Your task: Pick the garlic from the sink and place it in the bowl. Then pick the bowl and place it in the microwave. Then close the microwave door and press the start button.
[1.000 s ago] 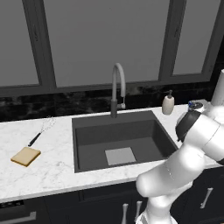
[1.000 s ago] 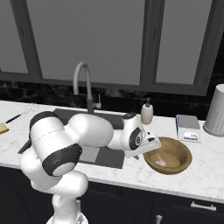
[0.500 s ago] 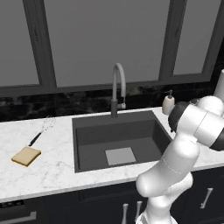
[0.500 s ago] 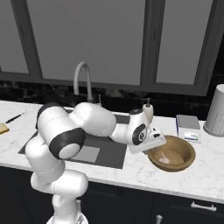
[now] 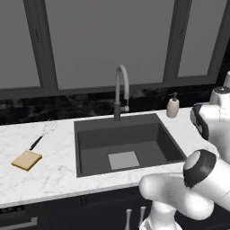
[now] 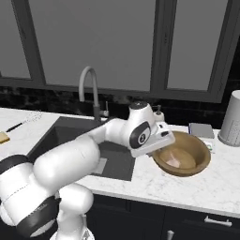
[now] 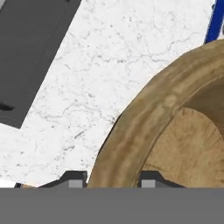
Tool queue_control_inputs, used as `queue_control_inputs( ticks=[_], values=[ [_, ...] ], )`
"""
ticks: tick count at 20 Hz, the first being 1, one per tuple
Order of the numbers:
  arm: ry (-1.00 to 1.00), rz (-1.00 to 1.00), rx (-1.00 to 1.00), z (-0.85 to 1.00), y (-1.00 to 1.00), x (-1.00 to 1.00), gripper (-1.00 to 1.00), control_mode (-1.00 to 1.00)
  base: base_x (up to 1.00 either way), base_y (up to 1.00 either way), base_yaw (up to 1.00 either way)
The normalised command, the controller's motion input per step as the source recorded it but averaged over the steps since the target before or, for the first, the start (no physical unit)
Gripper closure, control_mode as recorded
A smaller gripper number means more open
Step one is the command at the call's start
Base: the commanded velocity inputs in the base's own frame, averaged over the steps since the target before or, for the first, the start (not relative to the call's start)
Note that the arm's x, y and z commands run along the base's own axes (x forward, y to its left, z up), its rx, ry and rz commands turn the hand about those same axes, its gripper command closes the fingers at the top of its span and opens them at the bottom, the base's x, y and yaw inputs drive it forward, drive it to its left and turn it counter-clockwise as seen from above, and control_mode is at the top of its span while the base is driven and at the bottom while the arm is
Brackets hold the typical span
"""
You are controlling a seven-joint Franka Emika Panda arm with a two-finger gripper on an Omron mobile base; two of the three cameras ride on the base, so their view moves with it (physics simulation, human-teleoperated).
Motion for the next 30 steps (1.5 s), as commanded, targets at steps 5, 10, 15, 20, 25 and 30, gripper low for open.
queue_control_inputs(
  ticks=[5, 10, 15, 20, 25, 30],
  values=[
    [-0.02, 0.34, -0.09, 1.00, 0.90, -0.72, 1.00, -1.00, 0.00, 0.00, 0.00],
    [-0.01, 0.30, -0.09, 1.00, 0.78, -0.59, 1.00, -1.00, 0.00, 0.00, 0.00],
    [-0.01, 0.20, -0.08, 0.97, 0.79, -0.50, 1.00, -1.00, 0.00, 0.00, 0.00],
    [0.00, 0.17, -0.15, 0.73, 0.93, -0.62, 1.00, -1.00, 0.00, 0.00, 0.00],
    [0.06, -0.01, -0.02, 0.09, 0.00, -0.10, 1.00, -1.00, 0.00, 0.00, 0.00],
    [0.01, 0.06, -0.05, 0.29, 0.17, -0.02, 1.00, -1.00, 0.00, 0.00, 0.00]
  ],
)
